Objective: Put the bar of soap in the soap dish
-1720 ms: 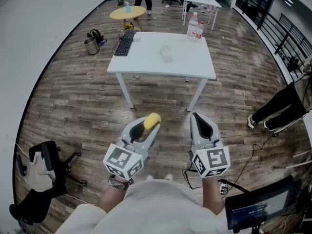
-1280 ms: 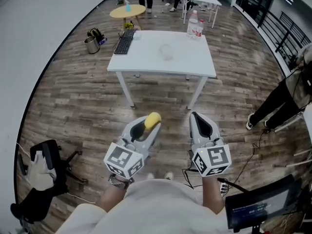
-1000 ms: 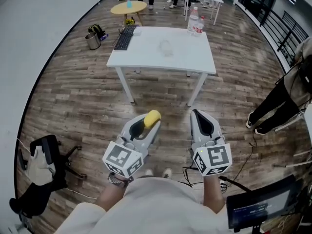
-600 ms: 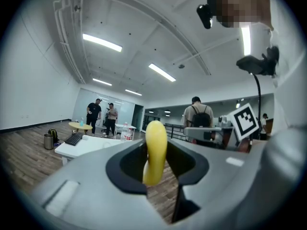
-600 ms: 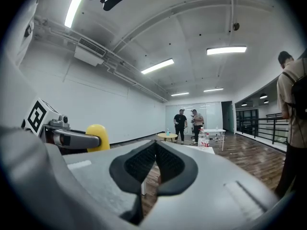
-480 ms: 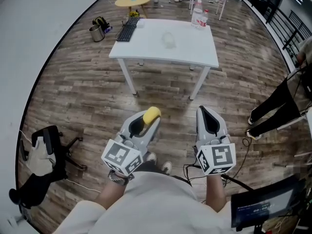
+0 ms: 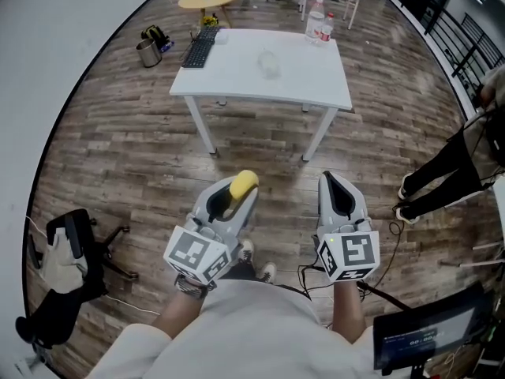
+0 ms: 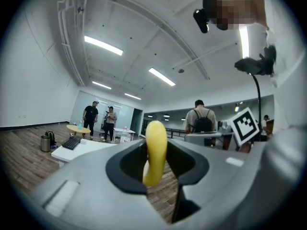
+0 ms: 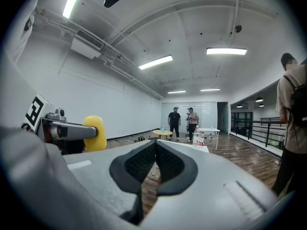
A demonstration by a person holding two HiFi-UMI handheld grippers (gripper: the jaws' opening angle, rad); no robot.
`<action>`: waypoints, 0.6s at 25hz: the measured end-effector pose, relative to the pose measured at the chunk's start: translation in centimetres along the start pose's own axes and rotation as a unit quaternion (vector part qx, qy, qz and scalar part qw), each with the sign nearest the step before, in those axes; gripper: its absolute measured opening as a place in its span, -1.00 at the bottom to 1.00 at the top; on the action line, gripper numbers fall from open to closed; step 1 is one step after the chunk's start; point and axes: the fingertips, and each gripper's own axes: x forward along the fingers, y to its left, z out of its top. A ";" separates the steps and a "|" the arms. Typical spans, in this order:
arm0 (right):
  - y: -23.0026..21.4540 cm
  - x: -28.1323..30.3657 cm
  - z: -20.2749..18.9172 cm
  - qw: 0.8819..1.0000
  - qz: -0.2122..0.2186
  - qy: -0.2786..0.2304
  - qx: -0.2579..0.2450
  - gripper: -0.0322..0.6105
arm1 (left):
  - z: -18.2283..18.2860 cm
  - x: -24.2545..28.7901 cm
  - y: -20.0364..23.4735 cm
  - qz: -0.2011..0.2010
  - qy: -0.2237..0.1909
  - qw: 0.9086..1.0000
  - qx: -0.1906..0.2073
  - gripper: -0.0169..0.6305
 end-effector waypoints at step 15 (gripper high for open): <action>0.7 6.5 0.7 1.000 0.017 -0.009 -0.008 -0.89 | 0.2 3.7 5.0 -0.025 0.006 1.000 0.005 -0.54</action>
